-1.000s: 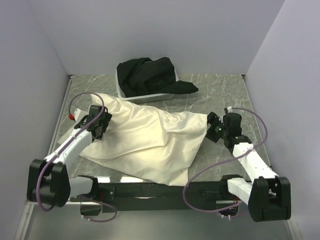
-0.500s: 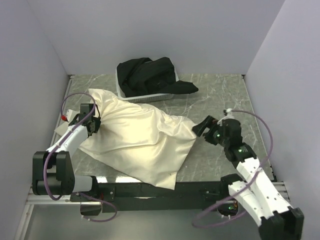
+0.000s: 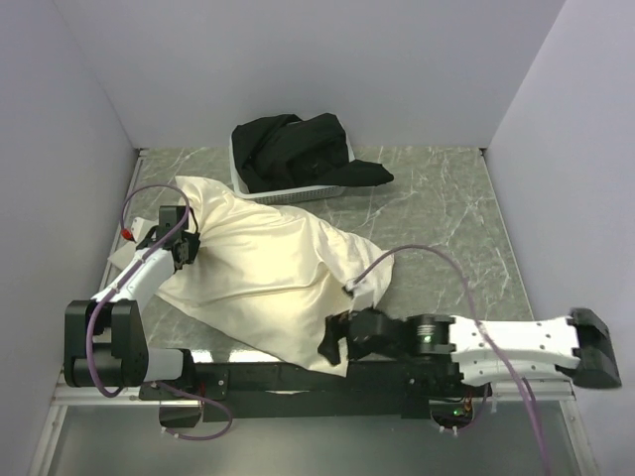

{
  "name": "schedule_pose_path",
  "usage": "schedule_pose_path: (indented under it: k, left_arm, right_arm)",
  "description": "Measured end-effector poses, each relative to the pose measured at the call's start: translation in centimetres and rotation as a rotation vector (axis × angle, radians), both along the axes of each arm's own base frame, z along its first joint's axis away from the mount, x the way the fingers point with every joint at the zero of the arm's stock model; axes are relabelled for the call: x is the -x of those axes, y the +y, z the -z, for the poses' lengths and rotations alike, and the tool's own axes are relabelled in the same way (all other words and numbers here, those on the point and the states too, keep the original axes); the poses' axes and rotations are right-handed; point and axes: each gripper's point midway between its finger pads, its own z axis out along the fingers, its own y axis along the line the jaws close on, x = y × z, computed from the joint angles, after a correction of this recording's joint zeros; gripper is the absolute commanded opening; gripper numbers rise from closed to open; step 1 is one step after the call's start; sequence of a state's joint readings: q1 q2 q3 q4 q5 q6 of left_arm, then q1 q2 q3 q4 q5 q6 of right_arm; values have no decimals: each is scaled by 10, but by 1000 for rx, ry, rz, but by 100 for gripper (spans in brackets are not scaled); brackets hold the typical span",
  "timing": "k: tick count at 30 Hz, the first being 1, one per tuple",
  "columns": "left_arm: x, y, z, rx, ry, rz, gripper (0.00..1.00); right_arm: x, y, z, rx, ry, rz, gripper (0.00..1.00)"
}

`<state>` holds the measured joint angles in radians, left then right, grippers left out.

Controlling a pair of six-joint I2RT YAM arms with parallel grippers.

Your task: Put the pillow into the pillowcase

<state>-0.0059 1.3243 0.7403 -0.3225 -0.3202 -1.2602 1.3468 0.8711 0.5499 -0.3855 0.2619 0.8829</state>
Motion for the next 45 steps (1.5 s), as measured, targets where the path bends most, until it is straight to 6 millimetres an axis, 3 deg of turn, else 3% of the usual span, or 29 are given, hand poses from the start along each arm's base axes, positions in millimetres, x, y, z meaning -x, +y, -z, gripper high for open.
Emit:
schedule_pose_path:
  k: [3,8,12,15,17,18,19,21,22,26,29,32,34,36,39,40,41,42,43,45]
  left_arm:
    - [1,0,-1,-2,5,-1,1]
    - [1,1,-4,-6,16,-3,1]
    - [3,2,-7,-10,23,-4,1]
    - [4,2,-10,-14,20,-5,1]
    - [5,3,-12,-16,21,-5,1]
    - [5,3,-12,-17,22,-4,1]
    - [5,3,-12,-18,22,-4,1]
    - [5,3,-13,-21,25,-3,1]
    - [5,4,-14,-23,28,-3,1]
    - [4,7,-25,-48,34,-4,1]
    - [0,10,-37,-67,32,-1,1]
    - [-3,8,-44,-68,32,12,1]
    - [1,3,-40,-58,59,34,1]
    - [5,-3,-35,-45,85,59,4]
    - [10,-7,-32,-34,94,83,44]
    - [11,-4,-34,-50,87,82,66]
    - [9,0,-37,-64,72,74,75]
    - [8,3,-41,-80,62,78,83]
    - [6,6,-45,-92,47,73,90]
    - [4,11,-51,-116,36,68,93]
  right_arm:
    - [23,20,15,138,-28,-61,94]
    - [42,56,27,277,-90,-80,97]
    - [37,59,49,351,-108,-56,97]
    - [26,56,71,422,-113,-29,91]
    - [20,56,82,450,-115,-19,73]
    - [17,57,87,458,-119,-18,57]
    - [14,58,91,465,-121,-18,26]
    - [9,62,93,461,-128,-12,3]
    - [8,63,93,457,-126,-6,0]
    - [10,46,85,422,-105,36,0]
    - [19,0,59,305,-67,73,0]
    - [24,-25,35,126,-16,106,0]
    - [28,-37,33,40,22,117,0]
    - [37,-43,43,14,61,102,0]
    - [56,-45,68,38,108,46,0]
    - [64,-49,77,74,125,25,0]
    - [71,-51,86,118,135,1,0]
    - [76,-54,93,152,141,-14,22]
    - [79,-55,97,178,141,-11,35]
    - [83,-48,94,199,142,-25,61]
